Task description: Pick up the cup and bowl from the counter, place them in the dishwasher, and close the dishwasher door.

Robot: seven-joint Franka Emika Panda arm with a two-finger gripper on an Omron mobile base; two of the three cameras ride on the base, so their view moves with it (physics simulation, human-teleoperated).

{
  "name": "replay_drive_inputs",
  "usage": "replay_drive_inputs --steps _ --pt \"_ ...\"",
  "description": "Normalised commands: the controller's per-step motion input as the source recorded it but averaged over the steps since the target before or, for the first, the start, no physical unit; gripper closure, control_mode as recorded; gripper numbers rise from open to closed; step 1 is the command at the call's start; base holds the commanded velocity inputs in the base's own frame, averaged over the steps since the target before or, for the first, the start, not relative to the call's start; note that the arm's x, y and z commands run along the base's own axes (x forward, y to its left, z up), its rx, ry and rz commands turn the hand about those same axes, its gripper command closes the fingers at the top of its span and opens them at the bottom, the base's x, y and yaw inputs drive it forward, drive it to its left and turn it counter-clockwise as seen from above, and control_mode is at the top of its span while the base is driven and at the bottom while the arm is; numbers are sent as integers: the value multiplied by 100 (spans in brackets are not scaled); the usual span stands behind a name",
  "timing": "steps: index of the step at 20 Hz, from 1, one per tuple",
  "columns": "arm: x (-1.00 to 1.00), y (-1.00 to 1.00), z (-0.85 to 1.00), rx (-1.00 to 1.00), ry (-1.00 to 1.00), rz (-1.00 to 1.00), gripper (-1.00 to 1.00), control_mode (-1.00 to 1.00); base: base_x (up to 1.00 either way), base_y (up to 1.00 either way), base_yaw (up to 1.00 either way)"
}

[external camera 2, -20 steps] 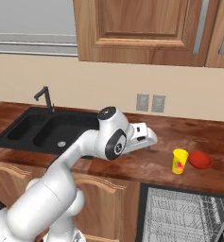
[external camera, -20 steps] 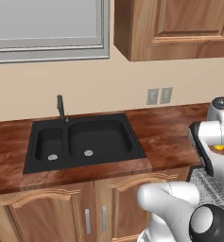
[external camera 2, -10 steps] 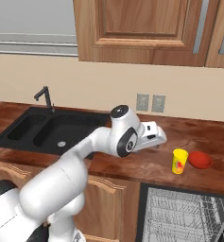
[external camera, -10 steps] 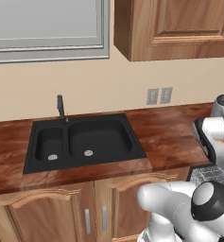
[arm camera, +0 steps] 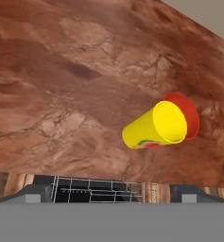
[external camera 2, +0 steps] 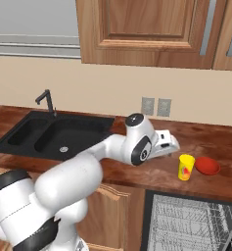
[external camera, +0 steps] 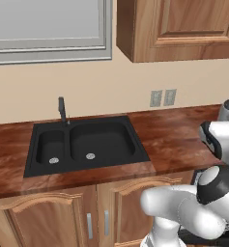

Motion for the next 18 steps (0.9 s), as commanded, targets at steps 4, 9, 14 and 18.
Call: replay_drive_inputs --steps 4,9,14,18 --pt "16 -23 -13 0 0 0 -100 -100 0 0 0" --pt "24 -27 -16 2 0 0 -100 -100 0 0 0" --pt "31 -24 -26 7 0 0 -100 -100 0 0 0" --pt "35 -28 -15 5 0 0 -100 -100 0 0 0"
